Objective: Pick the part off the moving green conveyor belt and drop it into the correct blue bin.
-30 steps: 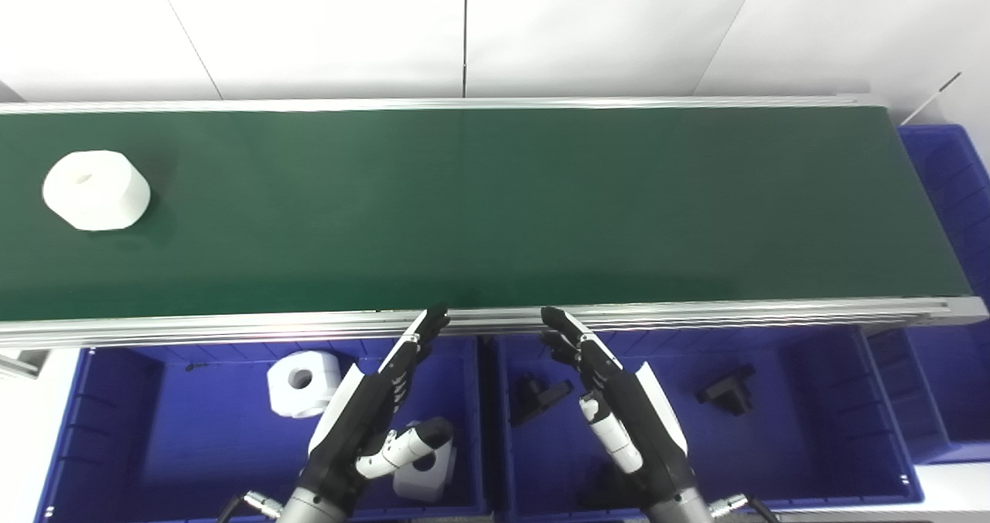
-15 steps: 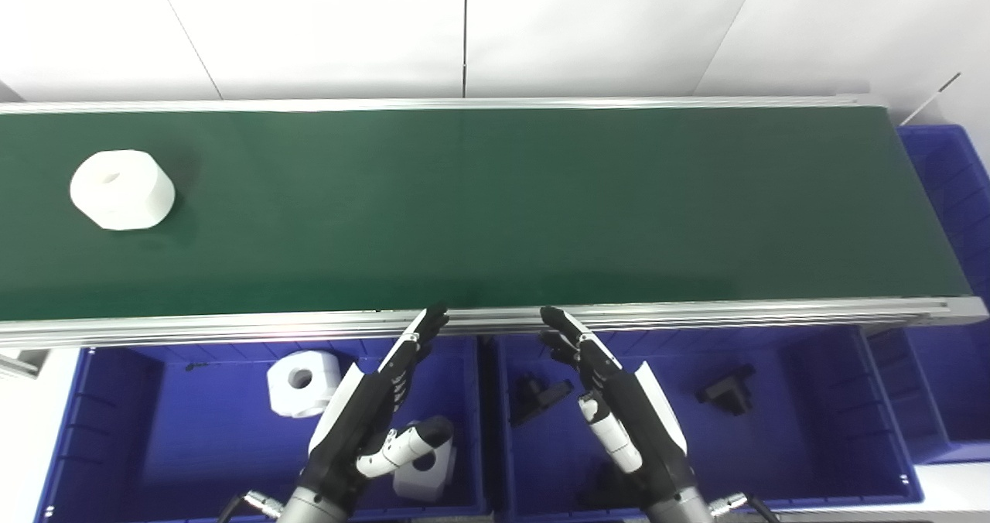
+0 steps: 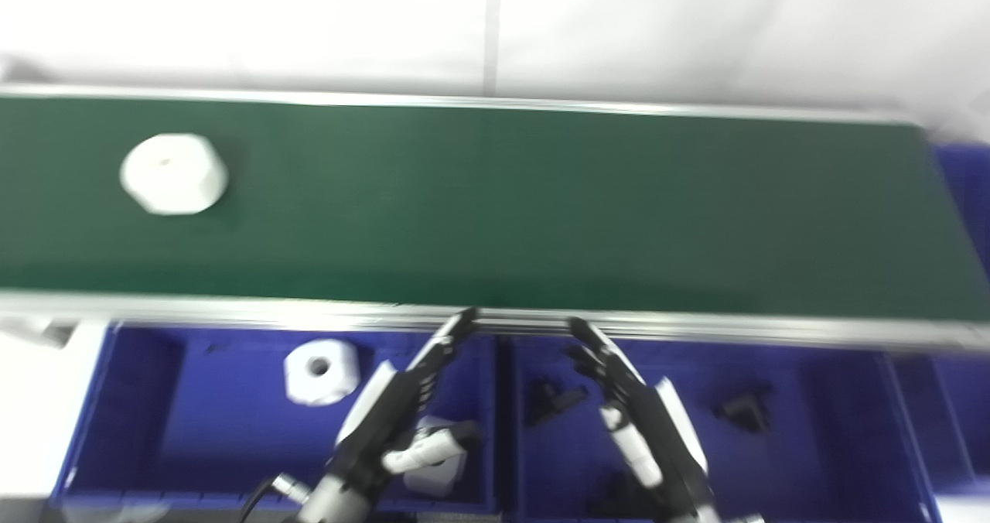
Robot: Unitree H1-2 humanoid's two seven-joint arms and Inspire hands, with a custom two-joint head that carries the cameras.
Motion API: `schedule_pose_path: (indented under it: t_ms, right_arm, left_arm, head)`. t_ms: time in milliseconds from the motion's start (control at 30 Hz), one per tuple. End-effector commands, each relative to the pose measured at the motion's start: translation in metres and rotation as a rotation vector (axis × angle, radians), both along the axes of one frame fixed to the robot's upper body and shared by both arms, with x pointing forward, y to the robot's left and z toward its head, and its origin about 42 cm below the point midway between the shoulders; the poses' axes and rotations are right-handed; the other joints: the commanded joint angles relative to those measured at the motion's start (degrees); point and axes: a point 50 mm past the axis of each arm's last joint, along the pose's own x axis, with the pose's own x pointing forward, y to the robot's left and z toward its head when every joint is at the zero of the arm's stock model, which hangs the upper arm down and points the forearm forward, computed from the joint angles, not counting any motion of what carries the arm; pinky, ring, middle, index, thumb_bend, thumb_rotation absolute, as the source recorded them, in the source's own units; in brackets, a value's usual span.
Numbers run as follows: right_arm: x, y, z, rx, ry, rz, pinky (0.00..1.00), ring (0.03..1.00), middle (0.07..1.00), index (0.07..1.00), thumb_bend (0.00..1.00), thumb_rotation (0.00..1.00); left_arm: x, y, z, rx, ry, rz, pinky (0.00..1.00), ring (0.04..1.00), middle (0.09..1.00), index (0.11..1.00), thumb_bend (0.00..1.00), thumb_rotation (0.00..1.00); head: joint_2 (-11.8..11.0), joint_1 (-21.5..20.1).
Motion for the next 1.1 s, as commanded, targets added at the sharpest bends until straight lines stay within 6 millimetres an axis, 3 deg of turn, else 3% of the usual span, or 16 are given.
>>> schedule_pose_path:
  t_ms: [0, 167, 367, 633, 900, 1067]
  right_arm:
    - [0.001, -0.005, 0.006, 0.031, -0.082, -0.001, 0.89, 0.898, 0.936, 0.926, 0.85, 1.00]
    - [0.000, -0.017, 0.002, 0.042, -0.098, -0.024, 0.88, 0.893, 0.934, 0.939, 0.88, 1.00]
    - [0.001, -0.028, 0.004, 0.096, -0.130, -0.061, 0.87, 0.881, 0.929, 0.922, 0.85, 1.00]
    - [0.007, -0.029, 0.002, 0.166, -0.135, -0.109, 0.89, 0.886, 0.927, 0.938, 0.85, 1.00]
    - [0.009, -0.031, -0.013, 0.176, -0.113, -0.100, 0.91, 0.903, 0.941, 0.959, 0.85, 1.00]
    - [0.013, -0.031, -0.024, 0.193, -0.084, -0.109, 0.90, 0.891, 0.933, 0.959, 0.87, 1.00]
  left_arm:
    - [0.000, -0.006, 0.003, -0.016, -0.055, 0.010, 0.98, 0.990, 0.968, 0.966, 0.80, 0.73]
    - [0.001, -0.015, -0.002, -0.017, -0.060, 0.002, 0.94, 0.962, 0.948, 0.946, 0.80, 0.70]
    - [0.002, -0.024, -0.009, -0.001, -0.072, -0.002, 0.89, 0.944, 0.936, 0.931, 0.79, 0.68]
    - [0.010, -0.024, -0.019, 0.013, -0.092, -0.032, 0.83, 0.915, 0.921, 0.902, 0.81, 0.64]
    - [0.018, -0.025, 0.016, -0.141, -0.231, -0.064, 0.81, 0.888, 0.903, 0.871, 0.83, 0.58]
    - [0.031, -0.026, 0.046, -0.203, -0.319, -0.080, 0.81, 0.894, 0.912, 0.877, 0.83, 0.58]
  head:
    - [-1.08, 1.86]
    - [-2.13, 5.00]
    - [-5.20, 10.05]
    - [-9.95, 13.44]
    - [-12.39, 14.57]
    - [-15.15, 14.54]
